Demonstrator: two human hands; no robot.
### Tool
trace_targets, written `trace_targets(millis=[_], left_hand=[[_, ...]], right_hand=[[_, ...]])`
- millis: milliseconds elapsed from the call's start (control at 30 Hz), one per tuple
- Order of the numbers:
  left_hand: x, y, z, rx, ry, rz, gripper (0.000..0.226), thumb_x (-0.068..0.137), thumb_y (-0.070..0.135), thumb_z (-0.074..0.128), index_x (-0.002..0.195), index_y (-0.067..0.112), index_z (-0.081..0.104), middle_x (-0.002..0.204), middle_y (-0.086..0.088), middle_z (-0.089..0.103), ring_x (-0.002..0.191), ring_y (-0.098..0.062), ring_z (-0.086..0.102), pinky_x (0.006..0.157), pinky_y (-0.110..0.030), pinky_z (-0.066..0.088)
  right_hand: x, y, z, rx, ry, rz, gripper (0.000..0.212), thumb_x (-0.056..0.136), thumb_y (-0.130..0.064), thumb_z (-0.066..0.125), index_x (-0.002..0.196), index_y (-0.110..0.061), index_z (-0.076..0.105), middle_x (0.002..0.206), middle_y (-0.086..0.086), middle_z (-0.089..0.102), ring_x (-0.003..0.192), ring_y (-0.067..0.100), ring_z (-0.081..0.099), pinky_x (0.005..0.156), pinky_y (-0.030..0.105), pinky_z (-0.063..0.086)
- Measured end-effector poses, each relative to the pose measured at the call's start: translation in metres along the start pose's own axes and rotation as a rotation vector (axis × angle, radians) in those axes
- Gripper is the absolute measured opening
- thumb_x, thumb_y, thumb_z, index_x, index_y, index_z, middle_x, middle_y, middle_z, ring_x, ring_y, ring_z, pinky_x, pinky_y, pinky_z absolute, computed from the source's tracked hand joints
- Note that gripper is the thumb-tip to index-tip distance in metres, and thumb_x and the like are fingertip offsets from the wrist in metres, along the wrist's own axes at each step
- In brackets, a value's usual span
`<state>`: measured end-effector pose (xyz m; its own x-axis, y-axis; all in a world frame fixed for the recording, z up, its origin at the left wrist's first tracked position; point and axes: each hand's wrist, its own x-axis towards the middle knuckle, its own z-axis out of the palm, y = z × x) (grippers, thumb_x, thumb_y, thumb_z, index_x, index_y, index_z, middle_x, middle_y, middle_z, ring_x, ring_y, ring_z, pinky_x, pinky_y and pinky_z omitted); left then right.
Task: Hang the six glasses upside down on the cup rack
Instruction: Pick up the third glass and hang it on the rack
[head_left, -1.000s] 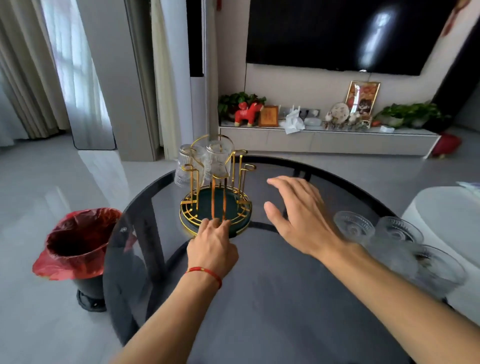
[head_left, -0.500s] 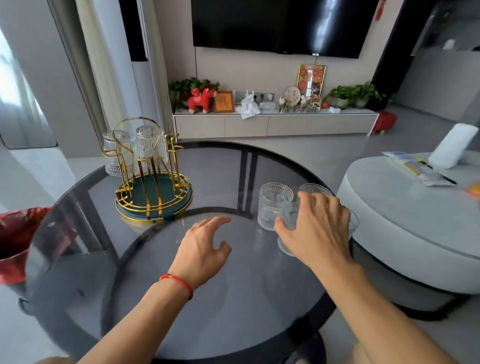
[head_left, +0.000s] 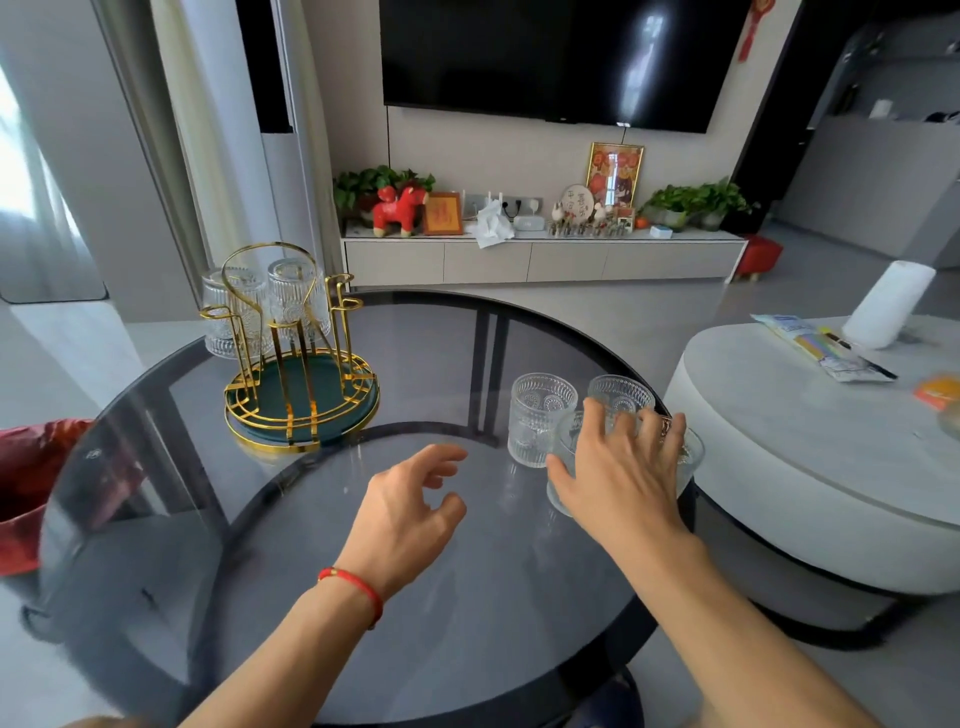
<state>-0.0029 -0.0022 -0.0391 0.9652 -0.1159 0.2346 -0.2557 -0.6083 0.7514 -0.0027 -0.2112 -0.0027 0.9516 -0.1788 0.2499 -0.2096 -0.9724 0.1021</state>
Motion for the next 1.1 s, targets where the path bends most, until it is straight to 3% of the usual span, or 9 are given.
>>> trace_targets(millis=[300, 433, 533, 633, 733, 833, 900, 1000, 1100], left_hand=[[0.001, 0.003, -0.006, -0.009, -0.088, 0.046, 0.058, 0.084, 0.020, 0.073, 0.138, 0.027, 0.053, 0.126, 0.003, 0.066, 0.111, -0.011, 0.060, 0.088, -0.030, 0.060], [-0.001, 0.008, -0.003, -0.043, -0.231, 0.100, 0.095, 0.075, 0.037, 0.083, 0.152, 0.032, 0.028, 0.138, 0.010, 0.051, 0.123, -0.009, 0.051, 0.096, -0.021, 0.048], [0.000, 0.010, -0.006, -0.055, -0.081, 0.143, 0.089, 0.068, 0.044, 0.085, 0.142, 0.033, 0.037, 0.127, 0.014, 0.061, 0.110, -0.008, 0.060, 0.091, -0.021, 0.053], [0.011, 0.004, -0.024, -0.163, 0.081, 0.007, 0.073, 0.056, 0.053, 0.087, 0.115, 0.034, 0.050, 0.105, 0.016, 0.068, 0.092, -0.003, 0.067, 0.079, -0.029, 0.060], [0.030, -0.008, -0.041, -0.397, 0.125, -0.190, 0.079, 0.050, 0.051, 0.093, 0.112, 0.028, 0.049, 0.111, 0.005, 0.067, 0.099, -0.009, 0.067, 0.084, -0.034, 0.061], [0.043, -0.014, -0.045, -0.597, 0.109, -0.256, 0.083, 0.048, 0.050, 0.096, 0.113, 0.026, 0.050, 0.118, -0.008, 0.067, 0.108, -0.024, 0.069, 0.093, -0.047, 0.058], [0.047, -0.018, -0.043, -0.601, 0.130, -0.236, 0.079, 0.049, 0.052, 0.095, 0.110, 0.029, 0.051, 0.115, -0.003, 0.069, 0.103, -0.017, 0.070, 0.089, -0.038, 0.060], [0.055, -0.025, -0.049, -0.510, 0.121, -0.192, 0.077, 0.049, 0.066, 0.089, 0.109, 0.034, 0.054, 0.111, 0.009, 0.068, 0.100, -0.004, 0.068, 0.085, -0.026, 0.057], [0.058, -0.038, -0.065, -0.431, 0.056, -0.180, 0.084, 0.062, 0.088, 0.062, 0.121, 0.030, 0.057, 0.114, 0.013, 0.068, 0.103, 0.002, 0.065, 0.090, -0.024, 0.054]], right_hand=[[-0.004, -0.005, -0.011, 0.161, 0.080, -0.065, 0.085, 0.068, -0.067, 0.073, 0.136, -0.020, 0.052, 0.118, 0.008, 0.070, 0.122, 0.033, 0.055, 0.121, 0.055, 0.020], [-0.013, -0.022, -0.014, 0.725, 0.001, -0.163, 0.081, 0.061, -0.056, 0.085, 0.131, -0.033, 0.050, 0.122, -0.005, 0.060, 0.115, 0.016, 0.060, 0.097, 0.032, 0.043], [-0.013, -0.036, -0.014, 1.057, -0.129, -0.189, 0.082, 0.055, -0.061, 0.083, 0.128, -0.044, 0.051, 0.120, -0.018, 0.060, 0.110, -0.007, 0.059, 0.083, 0.012, 0.044], [0.000, -0.048, -0.013, 1.353, -0.242, -0.174, 0.066, 0.070, -0.060, 0.080, 0.129, -0.040, 0.058, 0.125, -0.014, 0.067, 0.114, -0.005, 0.064, 0.092, 0.017, 0.052], [0.013, -0.060, -0.005, 1.524, -0.377, 0.010, 0.039, 0.096, -0.055, 0.059, 0.125, -0.029, 0.065, 0.125, 0.000, 0.072, 0.112, 0.014, 0.072, 0.102, 0.041, 0.056], [0.015, -0.080, 0.006, 1.666, -0.646, 0.187, 0.047, 0.105, -0.049, 0.046, 0.132, -0.015, 0.065, 0.124, 0.023, 0.073, 0.105, 0.035, 0.074, 0.097, 0.050, 0.058], [0.016, -0.092, 0.009, 1.838, -0.754, 0.232, 0.050, 0.106, -0.049, 0.046, 0.132, -0.012, 0.066, 0.125, 0.032, 0.070, 0.098, 0.038, 0.072, 0.091, 0.052, 0.057], [0.028, -0.105, 0.010, 2.002, -0.748, 0.285, 0.049, 0.105, -0.047, 0.050, 0.133, -0.012, 0.067, 0.127, 0.025, 0.073, 0.106, 0.039, 0.072, 0.095, 0.049, 0.057], [0.045, -0.114, 0.009, 2.080, -0.569, 0.260, 0.042, 0.106, -0.038, 0.053, 0.131, -0.008, 0.068, 0.125, 0.016, 0.076, 0.120, 0.034, 0.070, 0.098, 0.046, 0.058]])
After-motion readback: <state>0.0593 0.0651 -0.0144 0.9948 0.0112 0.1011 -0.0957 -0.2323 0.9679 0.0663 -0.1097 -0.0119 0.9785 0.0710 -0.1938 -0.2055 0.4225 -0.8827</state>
